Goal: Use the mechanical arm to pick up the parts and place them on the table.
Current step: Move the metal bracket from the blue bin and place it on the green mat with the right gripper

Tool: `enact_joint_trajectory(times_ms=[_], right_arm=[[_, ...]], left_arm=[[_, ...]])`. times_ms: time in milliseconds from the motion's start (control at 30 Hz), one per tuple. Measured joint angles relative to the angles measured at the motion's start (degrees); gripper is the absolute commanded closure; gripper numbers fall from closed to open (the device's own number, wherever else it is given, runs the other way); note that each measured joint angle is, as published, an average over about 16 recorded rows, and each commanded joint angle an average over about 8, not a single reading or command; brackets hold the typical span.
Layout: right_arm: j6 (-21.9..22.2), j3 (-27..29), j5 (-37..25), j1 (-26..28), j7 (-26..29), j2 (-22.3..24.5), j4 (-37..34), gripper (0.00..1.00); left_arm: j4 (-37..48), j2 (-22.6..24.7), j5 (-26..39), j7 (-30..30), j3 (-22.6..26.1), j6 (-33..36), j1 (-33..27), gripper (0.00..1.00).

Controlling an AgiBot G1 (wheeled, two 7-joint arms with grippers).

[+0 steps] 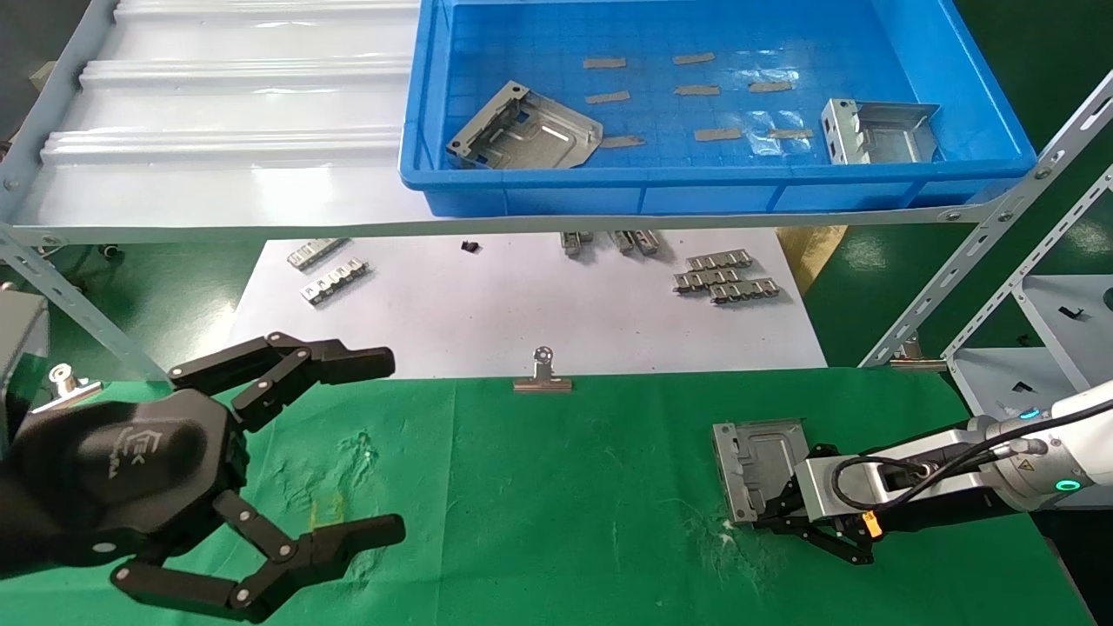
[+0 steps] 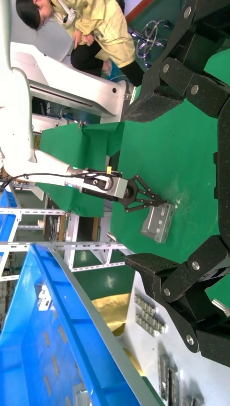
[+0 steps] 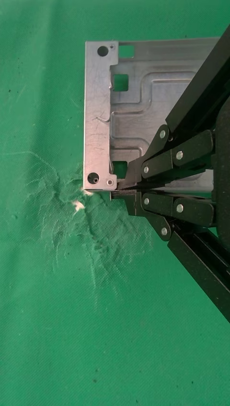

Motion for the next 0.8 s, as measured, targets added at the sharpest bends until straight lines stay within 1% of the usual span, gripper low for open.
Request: enact_joint_trajectory(times_ms=[167, 367, 633, 800], right_arm=[[0.1, 0.0, 0.0, 0.3, -0.9, -0.3, -1.0, 0.00], [-0.8, 0.0, -0.1, 1.5, -1.3, -0.4, -1.6, 0.00], [-3.7, -0.4, -0.6, 4.4, -1.0, -0.2, -1.8, 0.00], [-5.8, 0.1, 0.2, 6.2, -0.1, 0.4, -1.2, 0.00]], left_arm=[[0.0, 0.0, 0.0, 0.0, 0.0, 0.0, 0.0, 0.00], [0.0, 0.0, 0.0, 0.0, 0.0, 0.0, 0.0, 0.00], [0.0, 0.0, 0.0, 0.0, 0.0, 0.0, 0.0, 0.00], [0.0, 0.0, 0.0, 0.0, 0.0, 0.0, 0.0, 0.00]])
